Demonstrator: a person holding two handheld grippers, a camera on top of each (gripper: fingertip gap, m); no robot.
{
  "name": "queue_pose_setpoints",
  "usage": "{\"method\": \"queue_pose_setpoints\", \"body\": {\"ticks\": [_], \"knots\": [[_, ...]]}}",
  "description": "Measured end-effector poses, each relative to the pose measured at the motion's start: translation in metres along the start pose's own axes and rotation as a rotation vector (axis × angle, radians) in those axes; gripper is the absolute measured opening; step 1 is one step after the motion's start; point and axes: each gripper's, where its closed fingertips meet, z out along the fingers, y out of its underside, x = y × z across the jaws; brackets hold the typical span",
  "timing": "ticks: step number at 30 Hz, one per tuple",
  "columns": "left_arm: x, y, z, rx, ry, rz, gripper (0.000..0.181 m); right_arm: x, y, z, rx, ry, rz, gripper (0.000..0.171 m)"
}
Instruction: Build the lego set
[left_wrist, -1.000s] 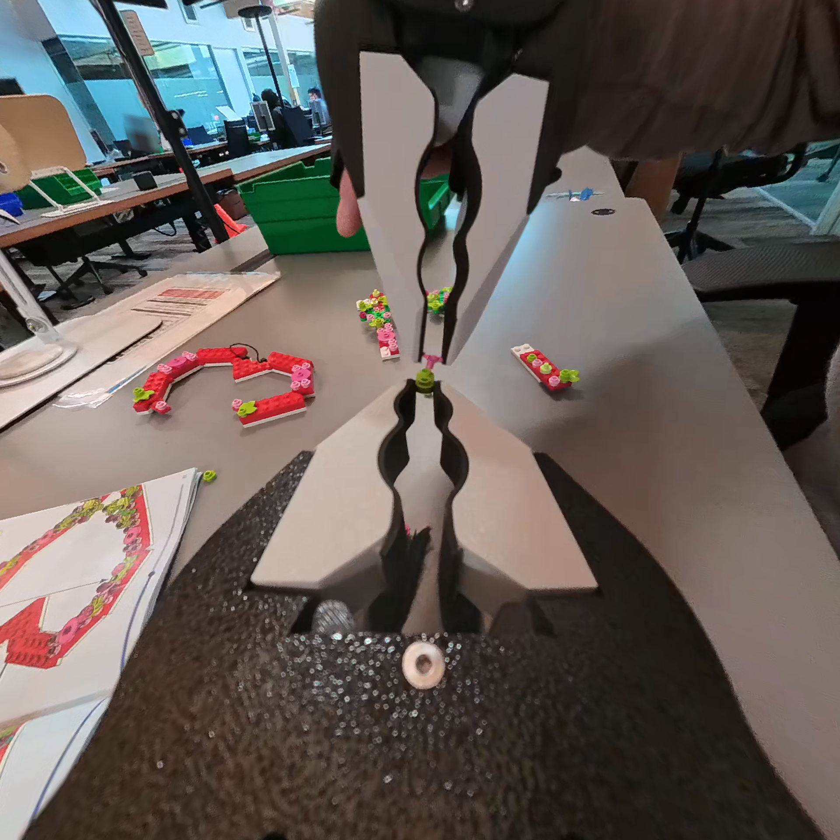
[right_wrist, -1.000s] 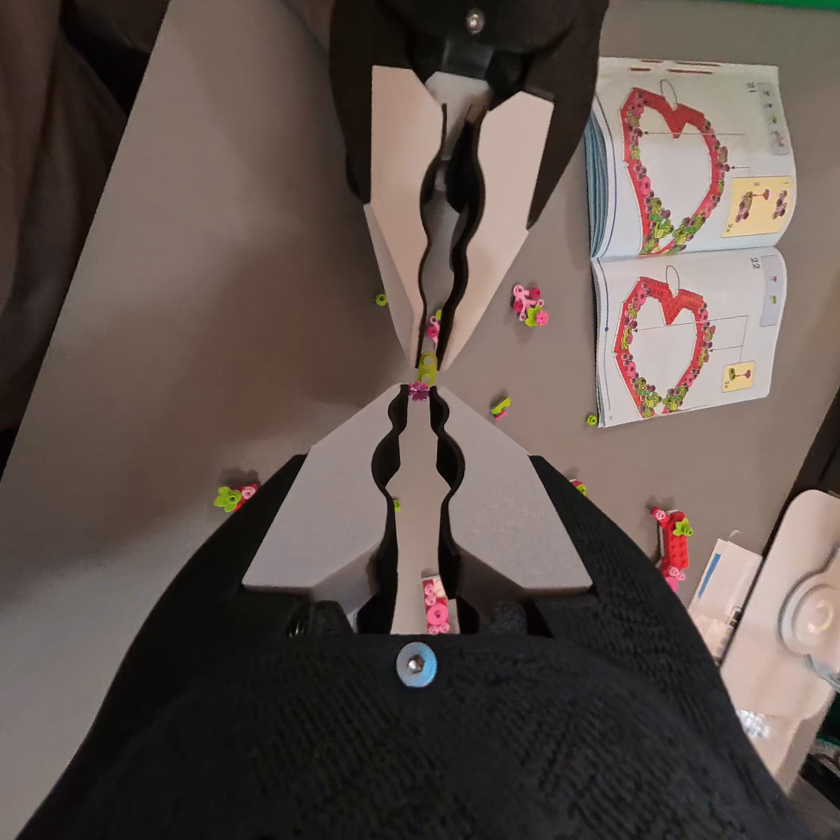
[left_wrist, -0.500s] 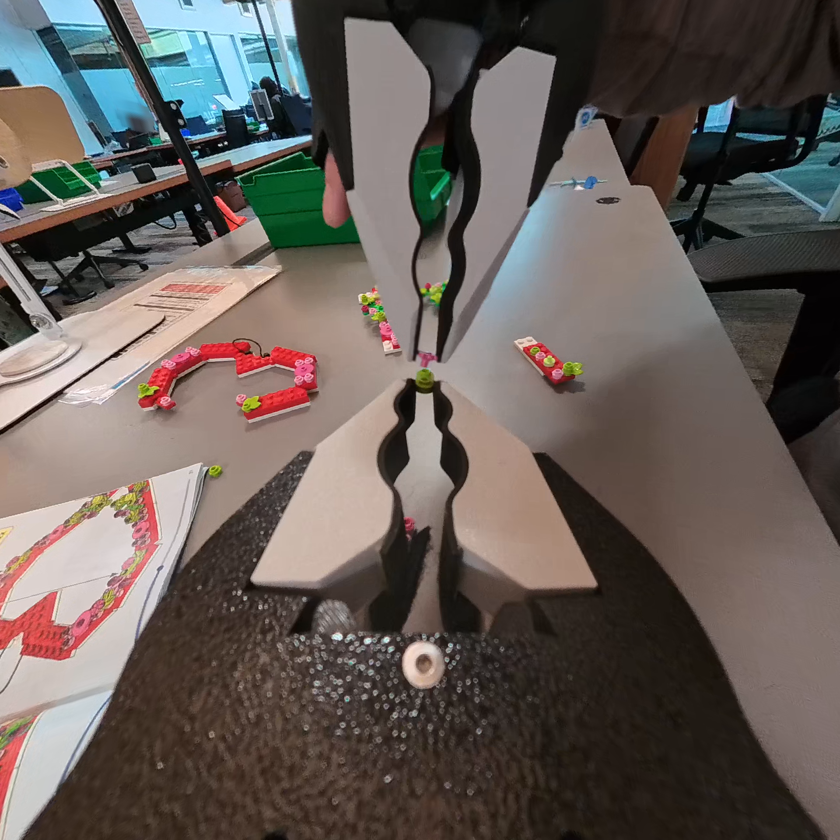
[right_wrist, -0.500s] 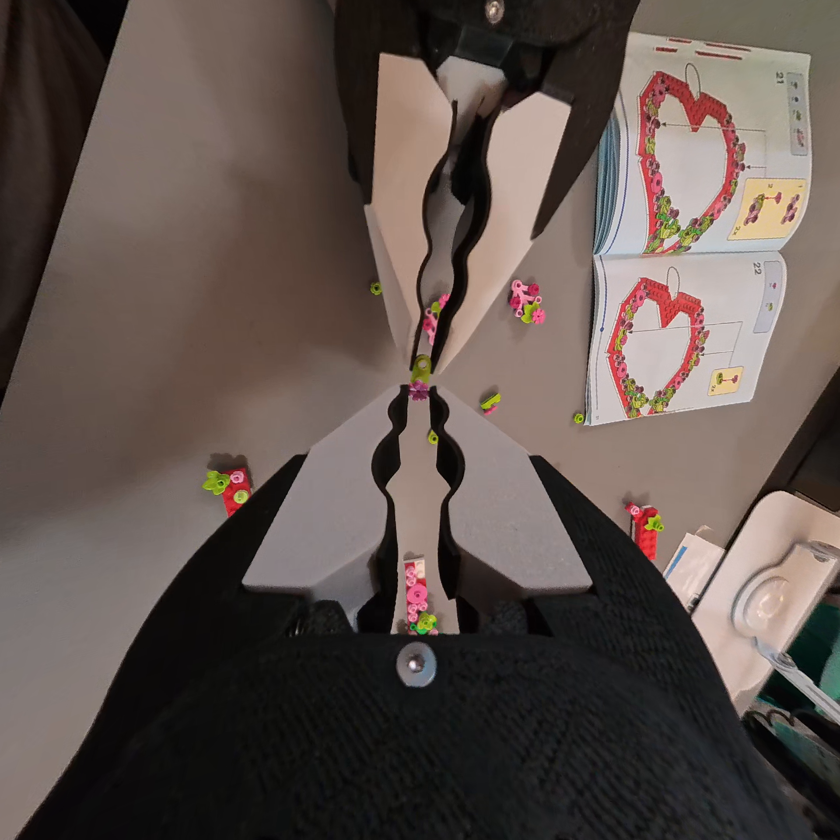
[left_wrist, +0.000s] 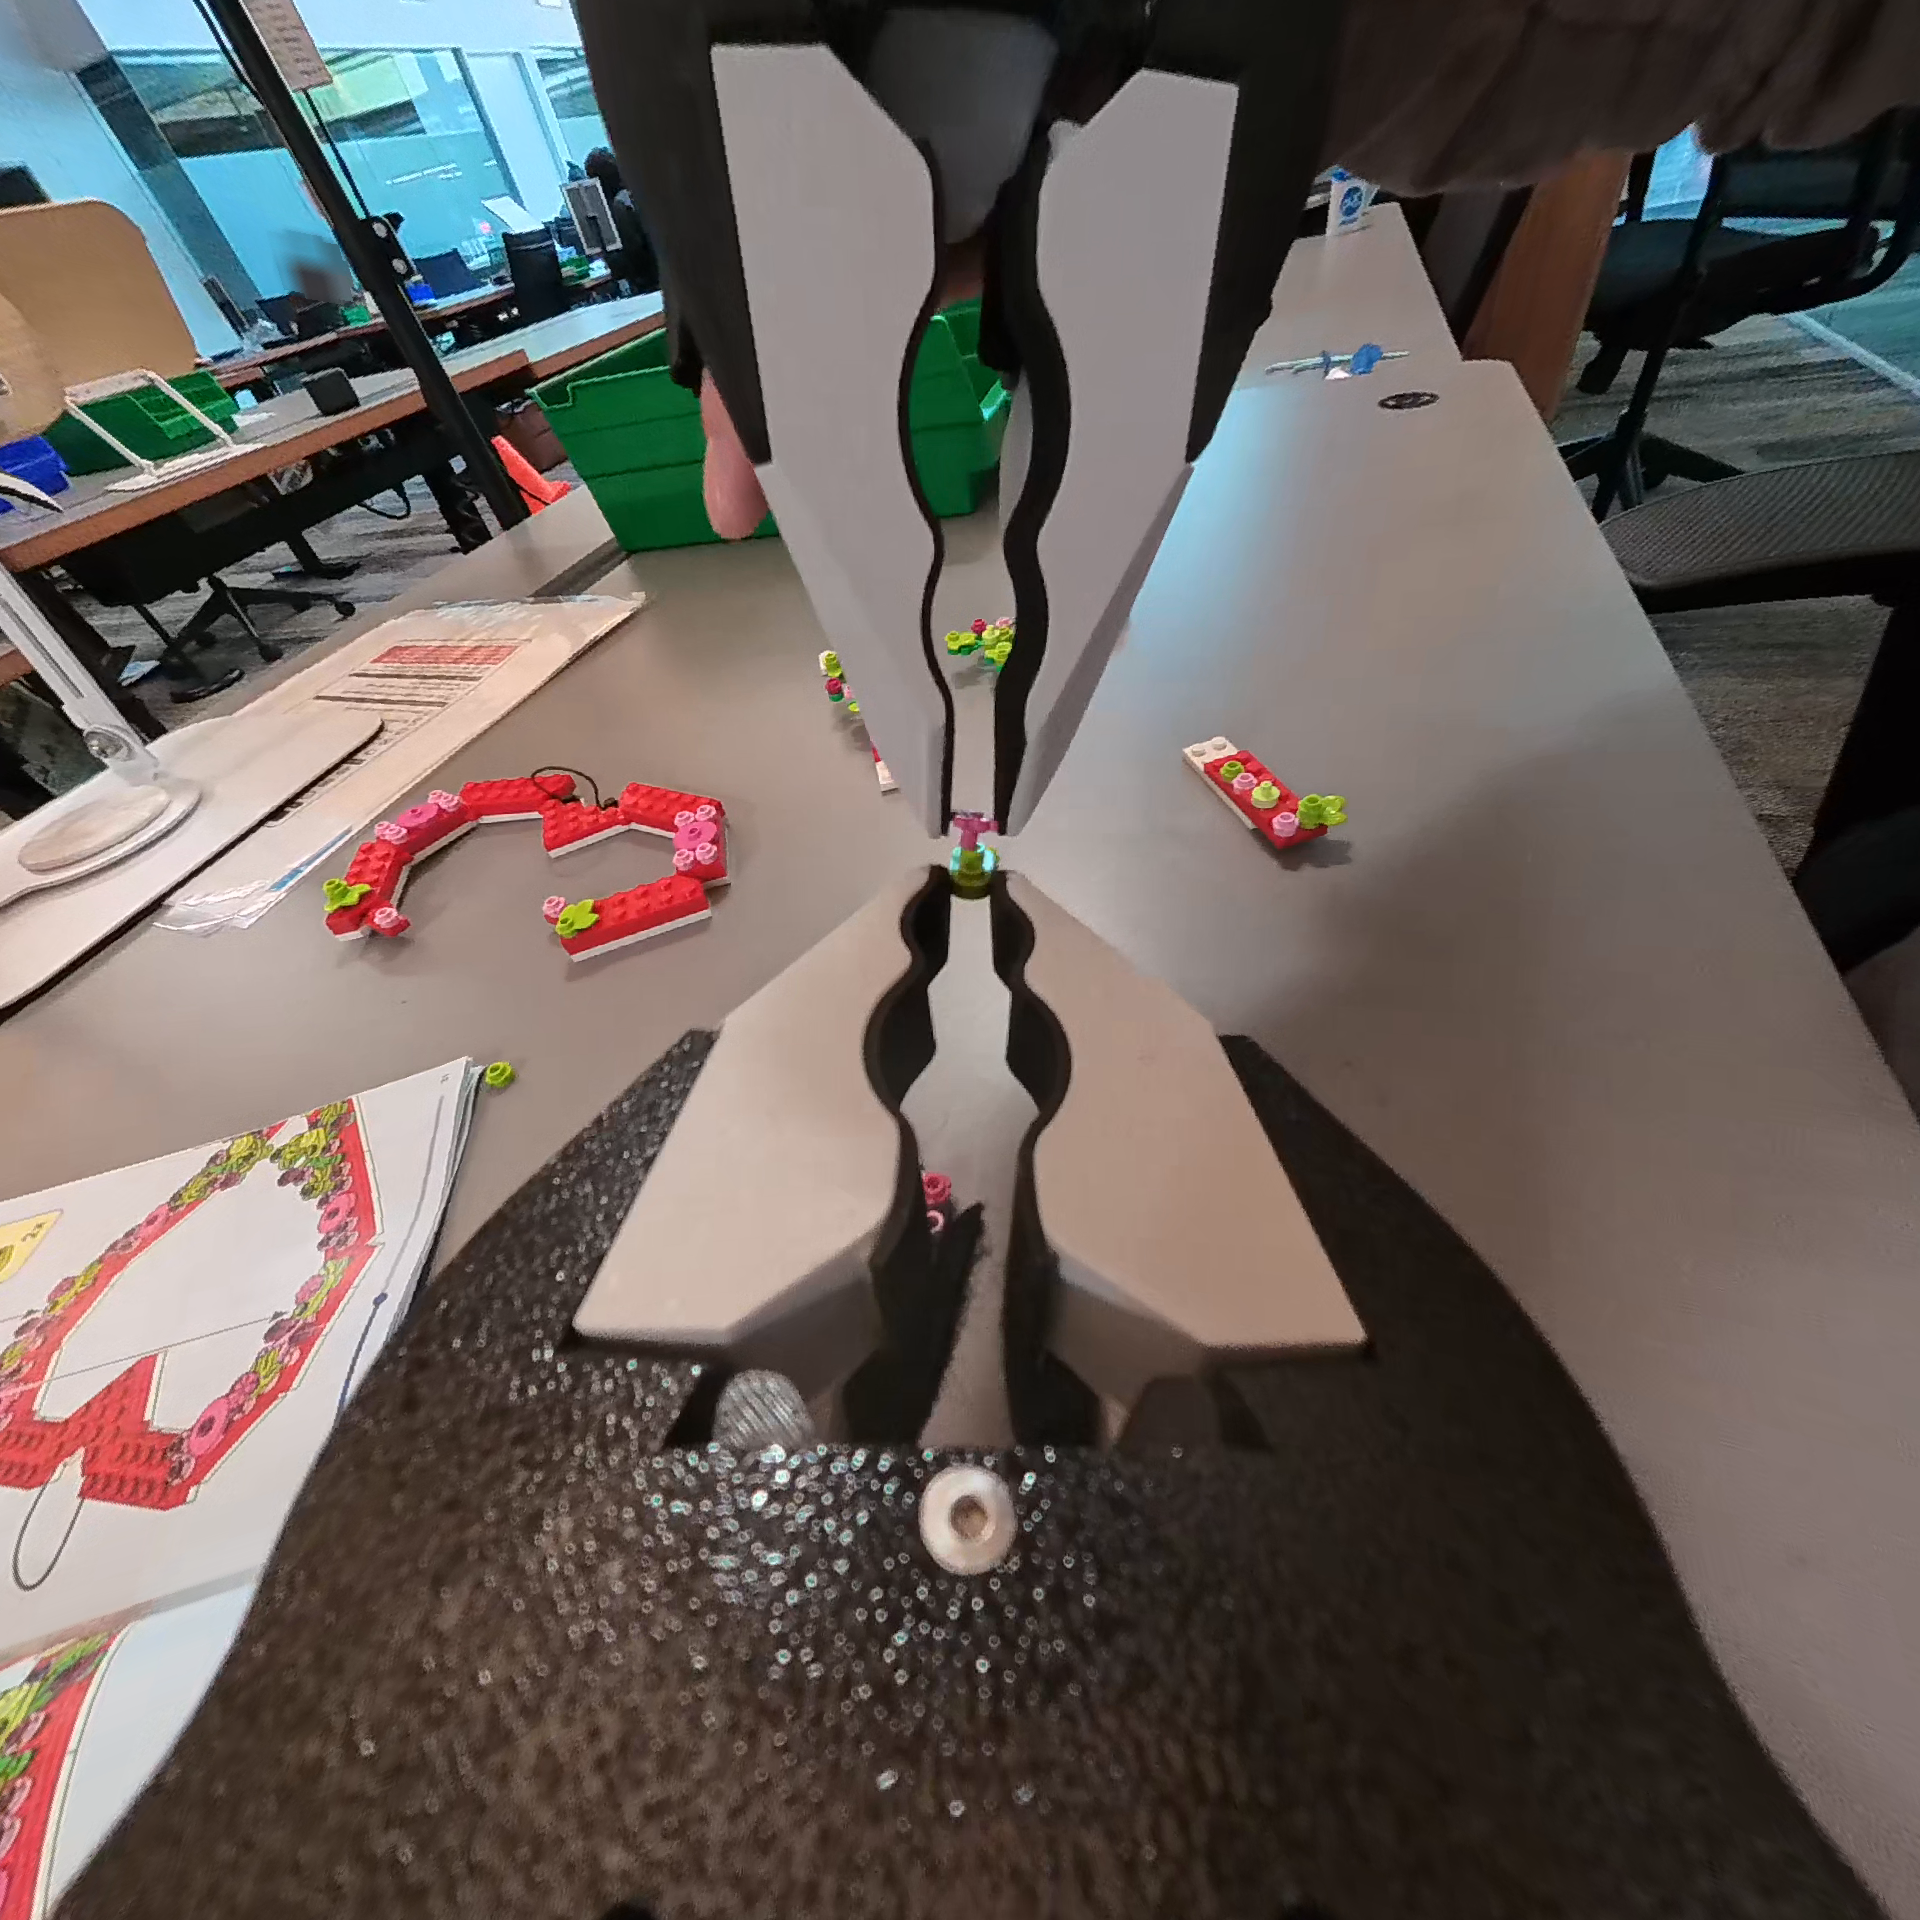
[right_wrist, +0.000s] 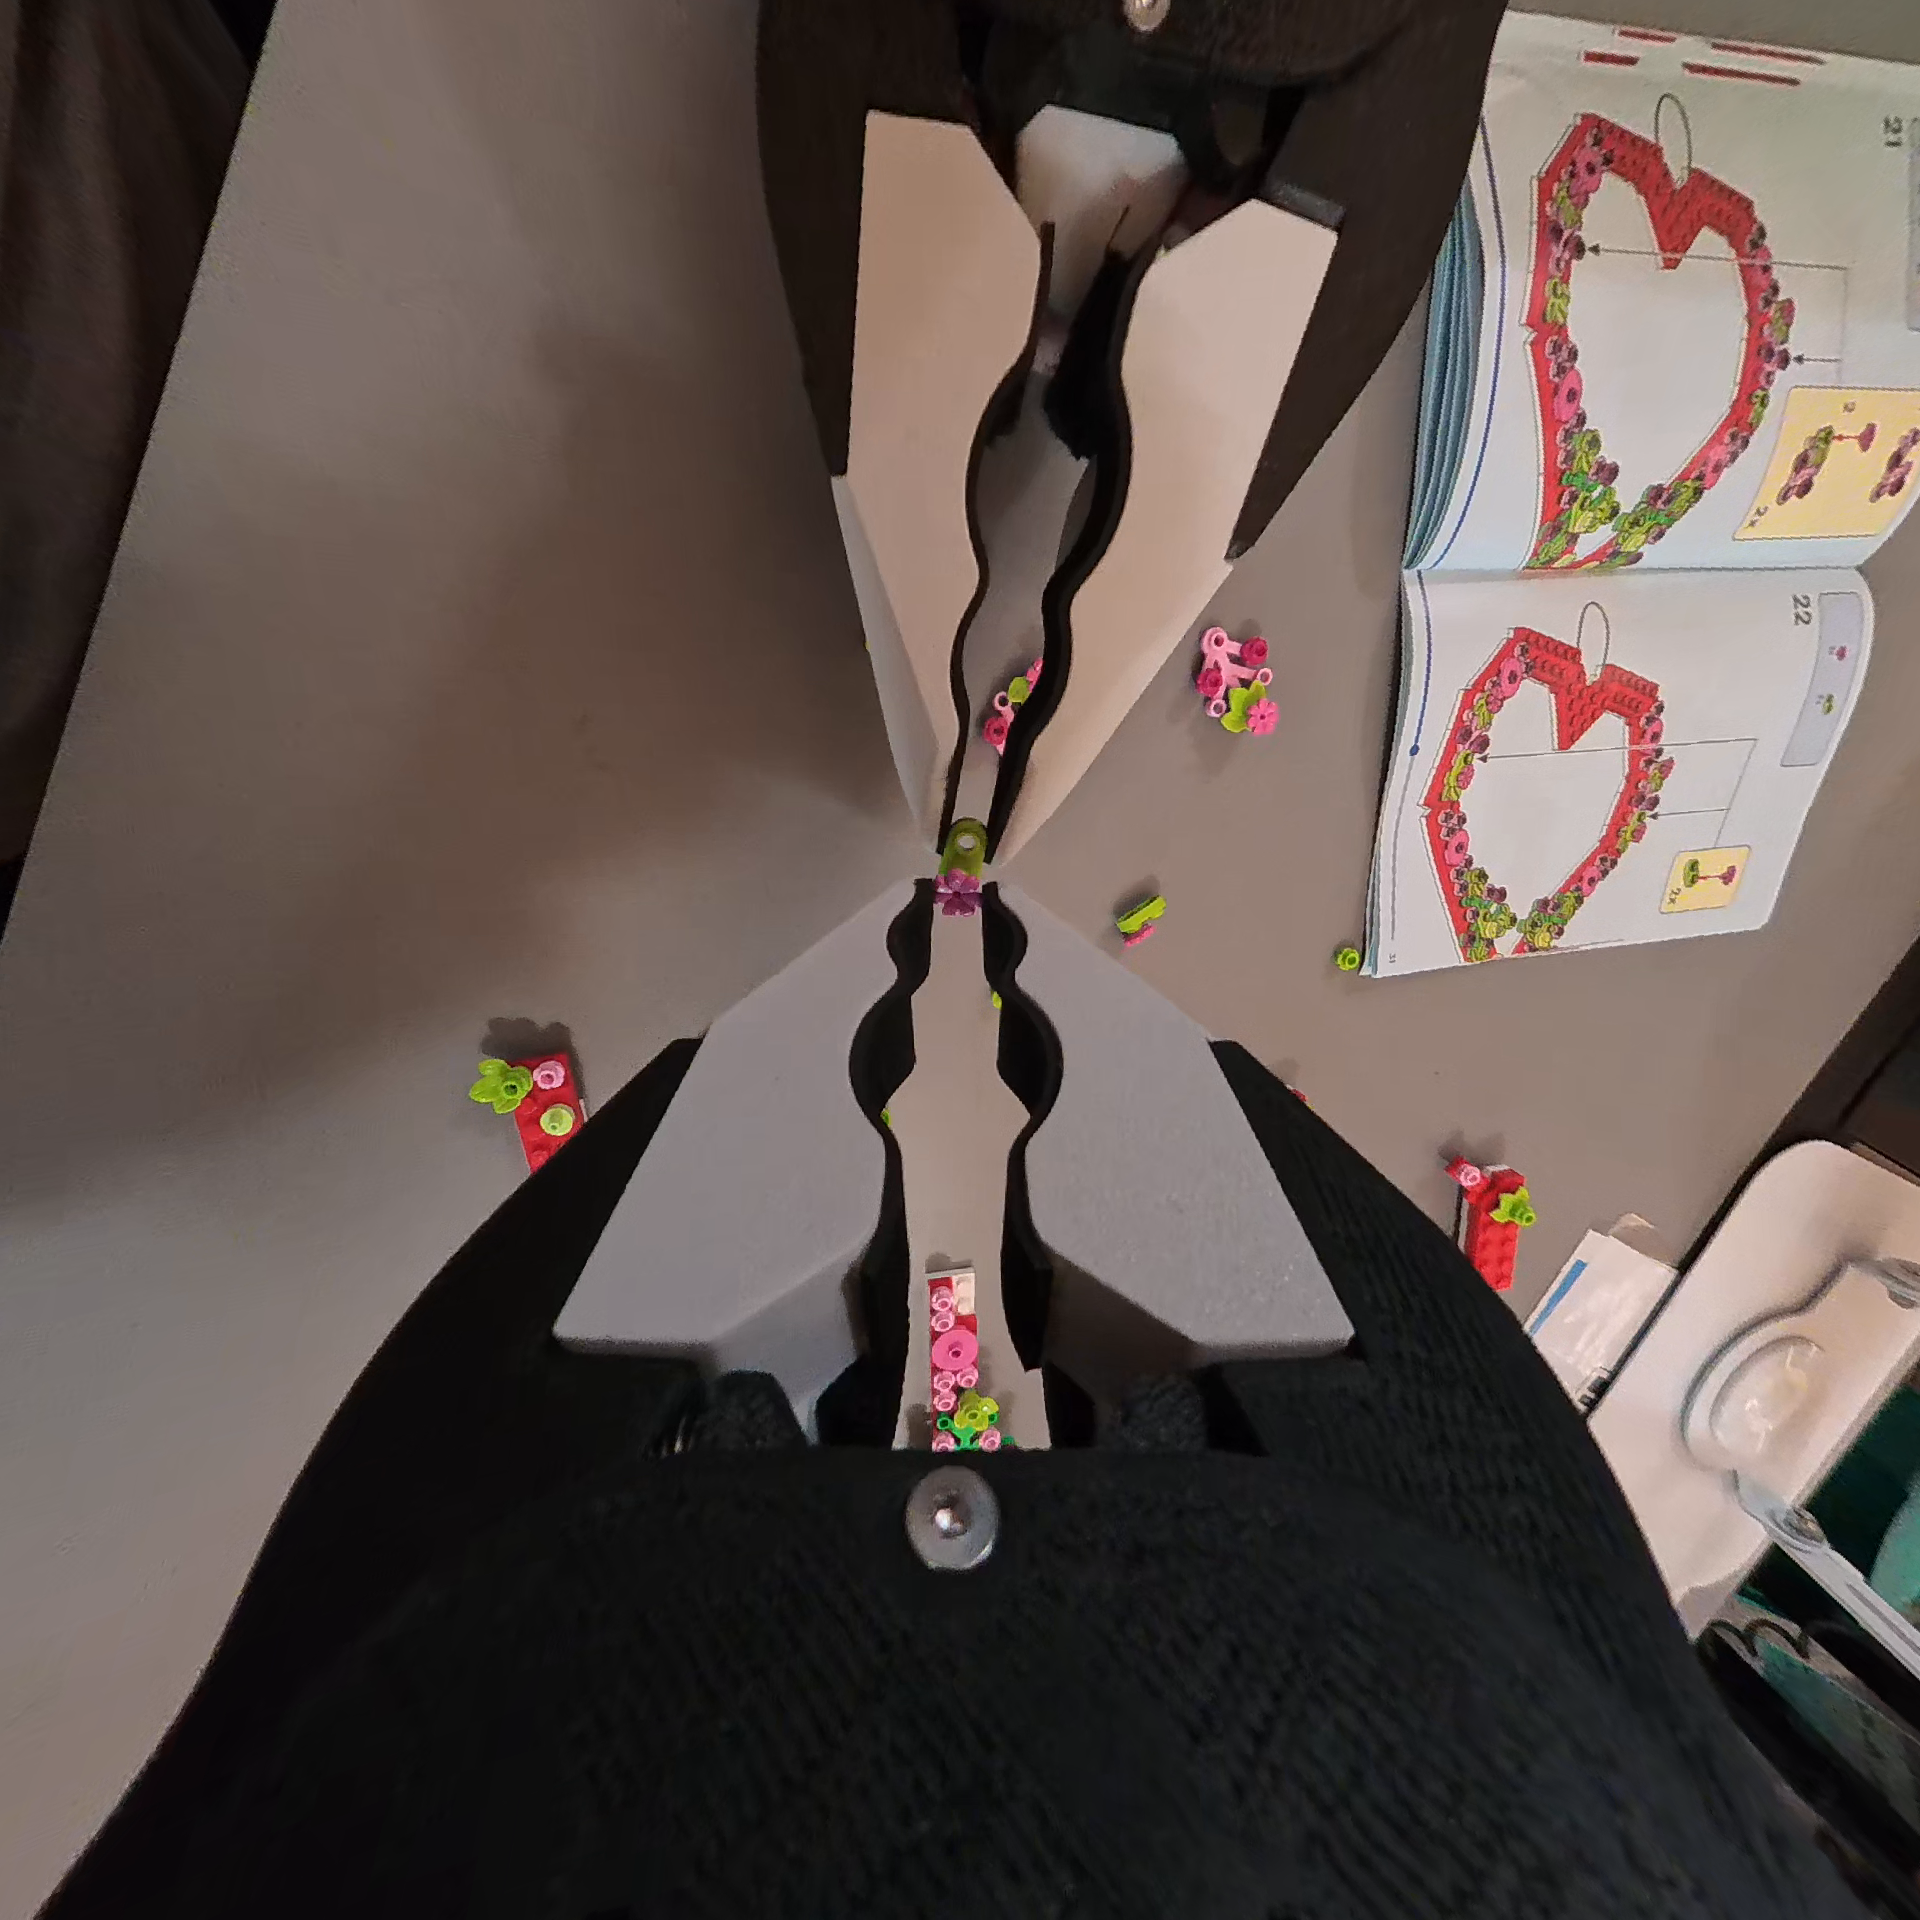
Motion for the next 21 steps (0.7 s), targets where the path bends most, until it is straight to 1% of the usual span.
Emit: {"method": "queue_pose_setpoints", "body": {"ticks": [14, 17, 21], "knots": [[0.0019, 0.0041, 0.0023, -0.025, -0.016, 0.056, 0.005, -0.0032, 0.003, 0.0052, -0.045, -0.005, 0.003, 0.008], [0.0023, 0.0055, 0.003, -0.038, -0.028, 0.092, 0.005, -0.0037, 0.0036, 0.0071, -0.041, -0.011, 0.047, 0.008], [0.0022, 0.0079, 0.0038, -0.055, -0.046, 0.138, 0.005, -0.0036, 0.0046, 0.0099, -0.011, -0.035, 0.163, 0.007]]}}
